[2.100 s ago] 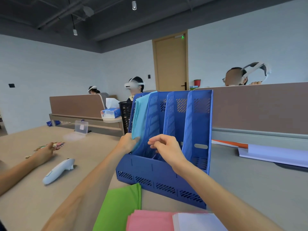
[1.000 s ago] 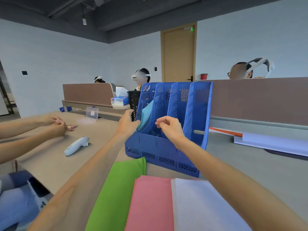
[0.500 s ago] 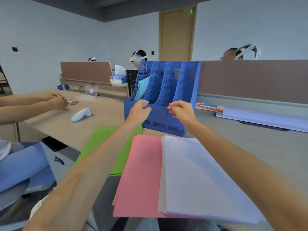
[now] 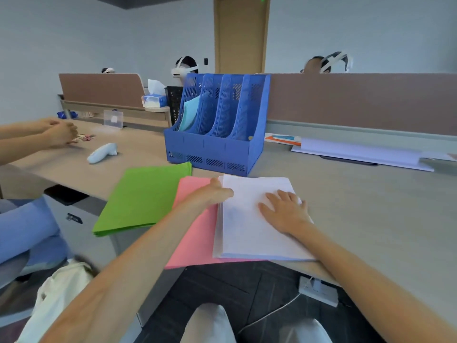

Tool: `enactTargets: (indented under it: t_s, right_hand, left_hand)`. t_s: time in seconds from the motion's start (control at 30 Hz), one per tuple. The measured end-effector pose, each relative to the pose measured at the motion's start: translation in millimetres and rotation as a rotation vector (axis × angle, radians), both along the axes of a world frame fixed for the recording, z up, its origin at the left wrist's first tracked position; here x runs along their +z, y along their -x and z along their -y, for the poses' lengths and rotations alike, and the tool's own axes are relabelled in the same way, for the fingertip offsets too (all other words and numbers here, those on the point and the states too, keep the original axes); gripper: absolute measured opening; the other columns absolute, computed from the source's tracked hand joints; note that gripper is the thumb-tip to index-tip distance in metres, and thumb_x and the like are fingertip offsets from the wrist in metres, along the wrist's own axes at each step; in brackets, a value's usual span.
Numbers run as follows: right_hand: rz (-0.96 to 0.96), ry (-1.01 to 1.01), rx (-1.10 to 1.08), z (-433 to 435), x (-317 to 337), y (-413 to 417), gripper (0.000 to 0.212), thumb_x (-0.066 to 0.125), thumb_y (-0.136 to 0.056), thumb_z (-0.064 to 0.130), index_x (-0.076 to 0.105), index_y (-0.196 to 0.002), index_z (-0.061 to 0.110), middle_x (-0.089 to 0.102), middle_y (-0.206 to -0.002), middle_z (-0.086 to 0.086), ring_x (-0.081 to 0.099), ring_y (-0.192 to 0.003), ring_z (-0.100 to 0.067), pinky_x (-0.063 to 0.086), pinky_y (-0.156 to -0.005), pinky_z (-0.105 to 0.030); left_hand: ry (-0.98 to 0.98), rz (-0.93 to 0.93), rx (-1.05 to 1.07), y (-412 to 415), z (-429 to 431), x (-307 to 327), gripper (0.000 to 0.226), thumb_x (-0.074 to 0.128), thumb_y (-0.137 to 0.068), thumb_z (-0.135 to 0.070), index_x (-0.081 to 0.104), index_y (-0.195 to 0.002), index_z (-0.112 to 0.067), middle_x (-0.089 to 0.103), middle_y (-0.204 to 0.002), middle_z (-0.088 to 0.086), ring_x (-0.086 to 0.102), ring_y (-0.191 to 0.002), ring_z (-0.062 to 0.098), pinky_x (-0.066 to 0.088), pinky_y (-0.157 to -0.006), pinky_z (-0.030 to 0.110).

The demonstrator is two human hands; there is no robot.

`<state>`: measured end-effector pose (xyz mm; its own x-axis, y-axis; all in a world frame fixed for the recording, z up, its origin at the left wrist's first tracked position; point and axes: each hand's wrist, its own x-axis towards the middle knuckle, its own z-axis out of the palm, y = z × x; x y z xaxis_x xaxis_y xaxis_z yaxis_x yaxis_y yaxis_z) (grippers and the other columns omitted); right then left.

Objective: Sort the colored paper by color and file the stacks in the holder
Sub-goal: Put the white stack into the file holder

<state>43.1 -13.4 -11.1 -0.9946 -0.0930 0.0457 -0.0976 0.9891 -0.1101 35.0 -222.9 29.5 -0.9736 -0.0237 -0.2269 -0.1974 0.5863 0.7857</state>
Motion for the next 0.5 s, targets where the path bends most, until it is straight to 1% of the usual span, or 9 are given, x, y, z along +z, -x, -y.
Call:
enactTargets:
  t_s: [0.07,0.1,0.17,0.27,0.3,0.33,0.4,0.47,0.5]
  right_hand:
    - [-0.009,-0.017,-0.005,1,-1,1,0.059,0.017,-0.094,0.063,0.026,-0.146,0.037,0.018,-0.158,0.001,0.014,-0.145,-0.025,0.016,-0.112,-0.055]
    - [-0.005,-0.022,-0.007,1,-1,1,0.059,0.017,-0.094,0.063,0.026,-0.146,0.037,0.019,-0.157,0.0,0.015,-0.144,-0.025,0.017,-0.112,-0.055]
    - [-0.007,-0.031,-0.009,1,-1,2,0.06,0.017,-0.094,0.063,0.026,-0.146,0.036,0.019,-0.157,0.0,0.015,-0.144,-0.026,0.018,-0.112,-0.055]
    - [-0.014,-0.036,-0.014,1,-1,2,0.06,0.016,-0.094,0.063,0.026,-0.146,0.035,0.02,-0.156,-0.001,0.016,-0.144,-0.026,0.018,-0.112,-0.053]
    - [-0.015,-0.037,-0.017,1,-1,2,0.06,0.016,-0.094,0.063,0.026,-0.146,0.035,0.021,-0.156,-0.001,0.016,-0.143,-0.025,0.019,-0.111,-0.053]
    - [-0.013,-0.035,-0.021,1,-1,2,0.06,0.016,-0.093,0.063,0.027,-0.146,0.035,0.022,-0.155,-0.001,0.016,-0.143,-0.025,0.019,-0.111,-0.052]
    - [-0.009,-0.034,-0.026,3,-1,2,0.06,0.016,-0.094,0.062,0.027,-0.145,0.035,0.022,-0.155,-0.001,0.016,-0.143,-0.025,0.018,-0.11,-0.052]
    - [-0.001,-0.031,-0.029,2,-2,2,0.06,0.015,-0.094,0.062,0.026,-0.146,0.035,0.021,-0.155,-0.001,0.015,-0.143,-0.024,0.016,-0.111,-0.052]
    - [0.005,-0.031,-0.029,1,-1,1,0.06,0.015,-0.094,0.062,0.025,-0.147,0.035,0.02,-0.156,0.0,0.014,-0.144,-0.024,0.016,-0.112,-0.052]
  left_hand:
    - [-0.069,0.027,-0.014,-1,-5,3,0.095,0.058,-0.075,-0.035,0.006,-0.152,-0.015,0.029,-0.152,0.002,0.039,-0.133,0.025,0.038,-0.108,0.039]
    - [-0.089,0.015,-0.008,1,-7,3,0.09,0.059,-0.077,-0.033,0.01,-0.15,-0.015,0.033,-0.148,0.001,0.041,-0.131,0.024,0.04,-0.105,0.038]
    - [-0.192,-0.025,0.067,10,-7,1,0.067,0.058,-0.085,-0.024,0.025,-0.143,-0.014,0.045,-0.133,0.002,0.049,-0.118,0.022,0.046,-0.091,0.034]
    - [-0.48,0.015,0.142,6,-5,5,0.015,0.055,-0.089,-0.007,0.054,-0.103,-0.012,0.057,-0.092,0.005,0.055,-0.078,0.019,0.042,-0.063,0.025]
    - [-0.512,0.014,0.133,6,-4,3,0.008,0.054,-0.089,-0.004,0.057,-0.092,-0.011,0.058,-0.083,0.005,0.055,-0.068,0.018,0.042,-0.059,0.024]
    - [-0.542,0.012,0.121,6,-4,2,0.01,0.053,-0.09,-0.002,0.059,-0.086,-0.009,0.06,-0.079,0.006,0.055,-0.063,0.018,0.043,-0.058,0.024]
    - [-0.574,0.031,0.079,3,-6,3,0.01,0.053,-0.09,-0.005,0.062,-0.09,-0.007,0.061,-0.079,0.008,0.056,-0.063,0.019,0.047,-0.059,0.026]
    - [-0.474,0.033,0.024,2,-12,4,0.012,0.053,-0.09,-0.009,0.062,-0.097,-0.009,0.062,-0.081,0.007,0.057,-0.064,0.019,0.047,-0.058,0.025]
    - [-0.365,0.009,0.007,3,-16,4,0.013,0.053,-0.09,-0.01,0.063,-0.098,-0.01,0.063,-0.081,0.006,0.058,-0.065,0.02,0.046,-0.058,0.023]
